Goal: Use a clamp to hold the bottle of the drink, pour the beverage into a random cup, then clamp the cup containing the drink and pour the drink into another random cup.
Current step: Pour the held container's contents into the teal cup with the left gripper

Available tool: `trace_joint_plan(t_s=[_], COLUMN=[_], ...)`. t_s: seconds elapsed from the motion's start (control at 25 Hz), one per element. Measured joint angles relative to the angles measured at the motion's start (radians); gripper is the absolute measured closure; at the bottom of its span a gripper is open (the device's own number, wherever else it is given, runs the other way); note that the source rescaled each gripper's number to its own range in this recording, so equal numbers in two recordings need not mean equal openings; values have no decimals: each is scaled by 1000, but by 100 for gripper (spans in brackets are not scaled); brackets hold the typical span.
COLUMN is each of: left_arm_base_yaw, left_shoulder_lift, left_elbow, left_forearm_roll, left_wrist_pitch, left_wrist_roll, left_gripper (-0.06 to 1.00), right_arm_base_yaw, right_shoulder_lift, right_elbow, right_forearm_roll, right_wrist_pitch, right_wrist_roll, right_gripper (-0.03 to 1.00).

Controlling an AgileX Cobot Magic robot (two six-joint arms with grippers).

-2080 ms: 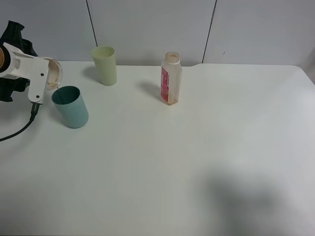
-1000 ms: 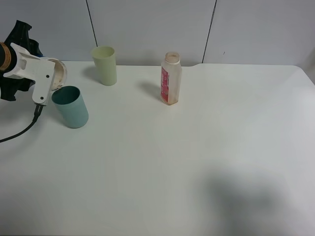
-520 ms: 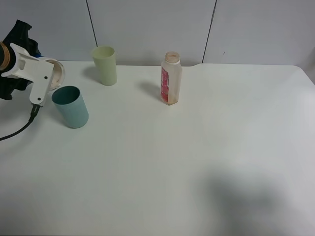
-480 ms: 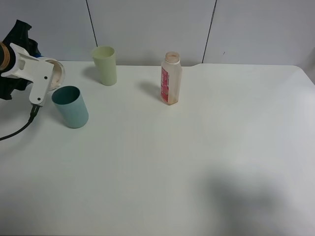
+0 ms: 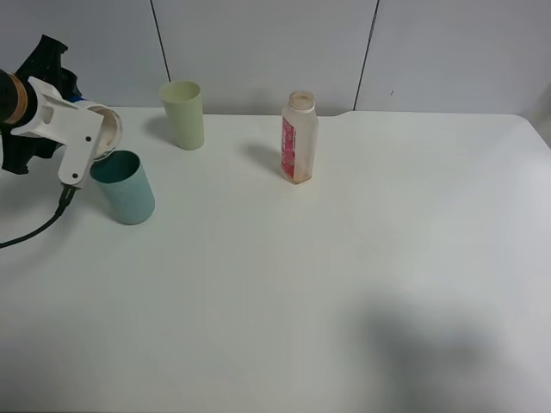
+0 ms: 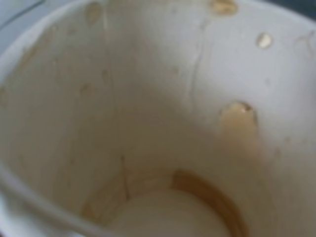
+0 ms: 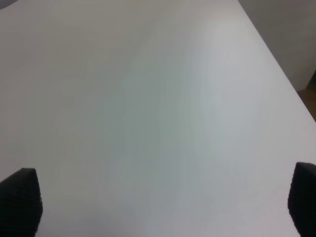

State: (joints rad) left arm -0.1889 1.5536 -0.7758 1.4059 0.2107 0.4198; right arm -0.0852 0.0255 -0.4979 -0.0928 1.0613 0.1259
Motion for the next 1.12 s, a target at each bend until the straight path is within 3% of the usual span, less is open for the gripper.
trace_joint_plan(t_s=[0.68,1.12], left_arm_base_yaw=[-12,-11], left_shoulder_lift=[0,0], left_elbow=[0,0], left_forearm_roll=[19,-251], left_wrist_pitch=[55,-15], left_wrist_roll=[0,-7], left_gripper=[93,93], right_arm_base_yaw=[0,0], right_shoulder_lift=[0,0], right_elbow=[0,0], right_forearm_roll=[0,0], right_wrist_pitch=[0,0], right_wrist_roll=[0,0], right_gripper=[-3,-3])
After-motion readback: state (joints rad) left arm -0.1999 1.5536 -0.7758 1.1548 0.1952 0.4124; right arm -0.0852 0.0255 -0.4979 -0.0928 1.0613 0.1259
